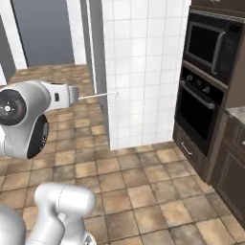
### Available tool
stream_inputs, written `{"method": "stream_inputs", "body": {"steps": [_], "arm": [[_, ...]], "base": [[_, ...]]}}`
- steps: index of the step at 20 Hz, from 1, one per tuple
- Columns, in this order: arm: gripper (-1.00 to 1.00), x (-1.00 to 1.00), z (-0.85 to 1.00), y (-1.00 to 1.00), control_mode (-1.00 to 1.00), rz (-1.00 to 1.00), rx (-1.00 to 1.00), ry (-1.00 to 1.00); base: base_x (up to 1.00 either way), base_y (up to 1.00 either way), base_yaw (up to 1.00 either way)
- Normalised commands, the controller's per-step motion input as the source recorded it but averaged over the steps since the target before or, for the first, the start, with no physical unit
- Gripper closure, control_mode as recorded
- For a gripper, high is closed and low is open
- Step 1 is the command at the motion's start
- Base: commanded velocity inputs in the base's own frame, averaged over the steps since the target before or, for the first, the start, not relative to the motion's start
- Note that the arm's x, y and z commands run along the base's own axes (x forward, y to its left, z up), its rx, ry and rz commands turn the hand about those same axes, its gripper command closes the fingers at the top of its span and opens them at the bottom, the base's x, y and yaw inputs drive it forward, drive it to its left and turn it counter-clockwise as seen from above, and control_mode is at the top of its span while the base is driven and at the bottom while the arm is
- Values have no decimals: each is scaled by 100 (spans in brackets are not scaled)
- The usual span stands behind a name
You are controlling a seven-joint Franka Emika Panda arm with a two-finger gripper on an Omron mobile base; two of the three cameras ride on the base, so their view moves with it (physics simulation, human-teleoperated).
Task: Open the cabinet and move the ladle to the pot. Then close the cabinet.
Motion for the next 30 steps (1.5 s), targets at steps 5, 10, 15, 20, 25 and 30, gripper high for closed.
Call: {"method": "stream_inputs", "body": {"steps": [5, 10, 15, 20, 25, 30], "arm": [[100, 0, 0, 0, 100, 0, 0, 0], [100, 0, 0, 0, 100, 0, 0, 0], [100, 0, 0, 0, 100, 0, 0, 0], [100, 0, 0, 0, 100, 0, 0, 0], [100, 0, 0, 0, 100, 0, 0, 0], [100, 0, 0, 0, 100, 0, 0, 0]], "base": [[90, -6, 74], [92, -8, 72], [99, -13, 69], [100, -33, 59], [100, -43, 54], [100, -38, 54]]}}
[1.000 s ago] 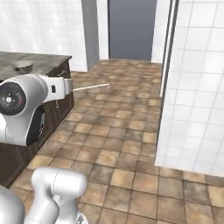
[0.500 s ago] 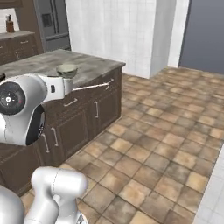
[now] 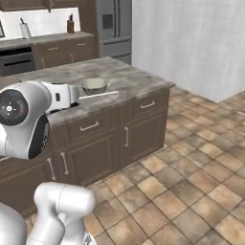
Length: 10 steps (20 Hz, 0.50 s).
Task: Open the cabinet and move the ladle to the pot. Then close the cabinet.
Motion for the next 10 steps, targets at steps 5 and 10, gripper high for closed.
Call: {"method": "stream_inputs", "body": {"steps": [5, 10], "arm": [[100, 0, 0, 0, 100, 0, 0, 0], [100, 0, 0, 0, 100, 0, 0, 0]], "base": [[100, -14, 52], [93, 11, 55]]}}
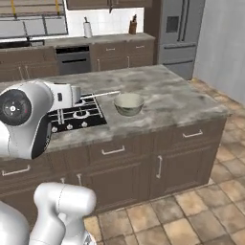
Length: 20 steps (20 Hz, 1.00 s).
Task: Open the cabinet and move the ladle to the pot. Then close the cabinet.
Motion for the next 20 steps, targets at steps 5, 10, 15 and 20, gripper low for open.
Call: {"method": "stream_inputs", "body": {"steps": [5, 10, 15, 20], "arm": [[100, 0, 0, 0, 100, 0, 0, 0], [100, 0, 0, 0, 100, 0, 0, 0], [100, 0, 0, 0, 100, 0, 0, 0], [100, 0, 0, 0, 100, 0, 0, 0]], "base": [[97, 12, 52], [100, -1, 42], [100, -10, 29], [100, -6, 17]]}}
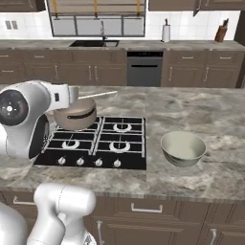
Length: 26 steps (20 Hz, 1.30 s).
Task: Open the cabinet and move the ladle to the pot. Then close the cabinet.
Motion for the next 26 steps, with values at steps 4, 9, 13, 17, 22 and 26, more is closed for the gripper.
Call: {"method": "stream_inputs", "body": {"steps": [4, 9, 13, 17, 22, 26], "arm": [[100, 100, 2, 0, -100, 13, 0, 35], [100, 100, 4, 14, -100, 14, -1, 39], [100, 100, -13, 61, -100, 8, -12, 24], [100, 100, -41, 67, -100, 3, -16, 6], [100, 91, -74, 51, -100, 0, -20, 1], [100, 94, -62, 18, -100, 0, -15, 0]], "base": [[0, 0, 0], [0, 0, 0], [0, 0, 0], [0, 0, 0], [0, 0, 0], [0, 0, 0]]}}
